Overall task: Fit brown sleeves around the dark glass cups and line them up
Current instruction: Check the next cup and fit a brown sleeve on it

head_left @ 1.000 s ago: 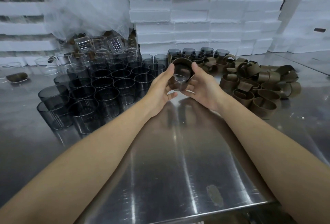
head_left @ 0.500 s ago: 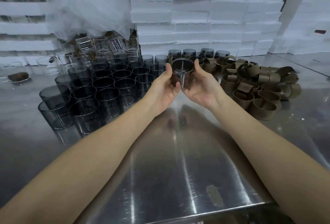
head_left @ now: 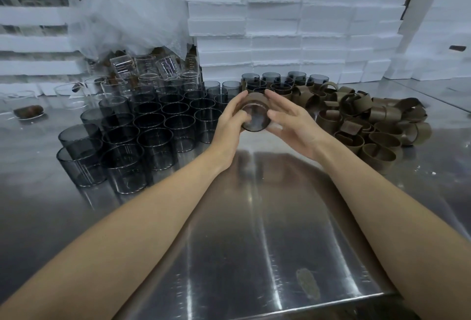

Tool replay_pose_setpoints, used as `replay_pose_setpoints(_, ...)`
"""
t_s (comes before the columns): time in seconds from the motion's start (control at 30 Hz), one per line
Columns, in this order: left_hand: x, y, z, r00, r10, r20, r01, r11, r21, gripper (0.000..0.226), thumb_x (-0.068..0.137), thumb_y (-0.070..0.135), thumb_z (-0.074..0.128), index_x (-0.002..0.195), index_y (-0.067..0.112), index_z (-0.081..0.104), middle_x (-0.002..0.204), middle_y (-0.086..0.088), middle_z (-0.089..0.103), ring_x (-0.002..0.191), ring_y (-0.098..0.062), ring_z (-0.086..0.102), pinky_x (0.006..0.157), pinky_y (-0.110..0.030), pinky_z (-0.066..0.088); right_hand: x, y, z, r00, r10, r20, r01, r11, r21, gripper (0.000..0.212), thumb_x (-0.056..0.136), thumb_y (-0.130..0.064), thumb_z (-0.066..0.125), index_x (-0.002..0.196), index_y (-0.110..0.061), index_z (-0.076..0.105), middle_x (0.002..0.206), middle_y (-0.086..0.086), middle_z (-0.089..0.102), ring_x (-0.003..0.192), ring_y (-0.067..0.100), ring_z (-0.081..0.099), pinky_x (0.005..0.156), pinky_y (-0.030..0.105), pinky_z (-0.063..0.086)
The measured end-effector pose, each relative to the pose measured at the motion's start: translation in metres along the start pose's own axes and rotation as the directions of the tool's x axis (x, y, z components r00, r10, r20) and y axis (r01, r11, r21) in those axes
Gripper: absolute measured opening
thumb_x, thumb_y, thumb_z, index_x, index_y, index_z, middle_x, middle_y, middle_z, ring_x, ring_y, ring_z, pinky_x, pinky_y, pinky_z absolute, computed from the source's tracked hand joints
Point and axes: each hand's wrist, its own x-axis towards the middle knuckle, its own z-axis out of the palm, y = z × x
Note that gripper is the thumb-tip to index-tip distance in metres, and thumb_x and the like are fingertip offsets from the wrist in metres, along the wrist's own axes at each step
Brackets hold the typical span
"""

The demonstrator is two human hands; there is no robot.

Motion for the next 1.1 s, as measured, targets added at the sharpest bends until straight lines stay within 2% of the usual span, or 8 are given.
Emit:
replay_pose_setpoints(0.1, -0.003, -0.004, -0.002, 0.991, 0.116, 0.071, -0.132, 0.951, 0.278, 0.074, 0.077, -0.012, 0.054, 0.141, 0.025, 0.044, 0.139, -0.005, 0.051, 0.126, -0.016, 0.05, 0.098, -0.027, 0.049, -0.002, 0.0, 0.003, 0.997, -0.074, 0.032, 0.08, 0.964, -0.253, 0.073, 0.08, 0.019, 0.061, 0.144, -0.008, 0.041, 0.137, 0.009, 0.056, 0.125, 0.017, 0.055, 0.103, 0.032, 0.047)
replay_pose_setpoints(0.17, -0.003, -0.004, -0.002, 0.983, 0.158, 0.097, -0.182, 0.921, 0.346, 0.08, 0.074, -0.021, 0.054, 0.143, 0.018, 0.042, 0.139, -0.007, 0.049, 0.126, -0.017, 0.05, 0.092, -0.023, 0.051, -0.002, 0.002, 0.006, 0.991, -0.118, 0.061, 0.132, 0.901, -0.413, 0.08, 0.075, 0.026, 0.061, 0.144, -0.009, 0.04, 0.134, 0.004, 0.054, 0.122, 0.012, 0.055, 0.1, 0.028, 0.048)
replay_pose_setpoints(0.23, -0.004, -0.004, -0.001, 0.973, 0.201, 0.113, -0.229, 0.897, 0.378, 0.076, 0.07, -0.024, 0.057, 0.137, 0.009, 0.046, 0.133, -0.009, 0.052, 0.124, -0.02, 0.052, 0.096, -0.029, 0.053, -0.001, 0.007, 0.007, 0.982, -0.169, 0.084, 0.188, 0.849, -0.494, 0.083, 0.071, 0.028, 0.06, 0.141, -0.012, 0.04, 0.132, 0.004, 0.051, 0.122, 0.013, 0.054, 0.1, 0.029, 0.049)
replay_pose_setpoints(0.3, -0.007, -0.004, 0.0, 0.966, 0.221, 0.133, -0.256, 0.883, 0.394, 0.07, 0.068, -0.026, 0.057, 0.131, 0.004, 0.047, 0.127, -0.011, 0.055, 0.12, -0.022, 0.054, 0.098, -0.034, 0.052, 0.0, 0.011, 0.007, 0.972, -0.225, 0.068, 0.225, 0.816, -0.532, 0.08, 0.067, 0.027, 0.06, 0.135, -0.013, 0.046, 0.129, 0.006, 0.053, 0.123, 0.017, 0.054, 0.102, 0.035, 0.048)
replay_pose_setpoints(0.5, -0.004, -0.003, -0.005, 0.968, 0.173, 0.18, -0.237, 0.86, 0.451, 0.075, 0.068, -0.032, 0.047, 0.134, 0.004, 0.043, 0.137, -0.012, 0.051, 0.129, -0.019, 0.05, 0.099, -0.025, 0.048, 0.003, 0.023, 0.003, 0.965, -0.262, 0.012, 0.22, 0.785, -0.58, 0.072, 0.066, 0.022, 0.064, 0.127, -0.012, 0.047, 0.121, 0.006, 0.056, 0.118, 0.018, 0.057, 0.1, 0.034, 0.05)
replay_pose_setpoints(0.63, 0.001, -0.004, -0.019, 0.951, 0.138, 0.277, -0.287, 0.73, 0.62, 0.075, 0.075, -0.028, 0.045, 0.142, 0.006, 0.043, 0.142, -0.01, 0.05, 0.135, -0.015, 0.045, 0.114, -0.026, 0.035, 0.003, 0.023, -0.008, 0.968, -0.25, -0.008, 0.19, 0.758, -0.624, 0.067, 0.068, 0.019, 0.067, 0.124, -0.011, 0.047, 0.122, 0.01, 0.058, 0.117, 0.02, 0.06, 0.098, 0.029, 0.05)
replay_pose_setpoints(0.93, 0.008, -0.005, -0.031, 0.925, 0.088, 0.369, -0.354, 0.549, 0.757, 0.077, 0.086, -0.008, 0.059, 0.153, 0.012, 0.028, 0.152, -0.009, 0.04, 0.132, -0.014, 0.047, 0.108, -0.025, 0.042, 0.001, 0.022, -0.01, 0.971, -0.238, -0.004, 0.154, 0.643, -0.75, 0.062, 0.066, 0.003, 0.075, 0.114, -0.028, 0.052, 0.109, -0.018, 0.061, 0.101, 0.008, 0.066, 0.084, 0.022, 0.056)
replay_pose_setpoints(1.1, 0.007, -0.006, -0.032, 0.918, 0.078, 0.39, -0.362, 0.568, 0.739, 0.068, 0.085, -0.004, 0.065, 0.146, 0.01, 0.04, 0.133, -0.006, 0.056, 0.118, -0.015, 0.06, 0.101, -0.027, 0.05, 0.001, 0.021, -0.011, 0.973, -0.229, -0.012, 0.131, 0.597, -0.792, 0.055, 0.065, -0.002, 0.077, 0.107, -0.028, 0.053, 0.104, -0.017, 0.061, 0.097, 0.011, 0.067, 0.084, 0.029, 0.057)
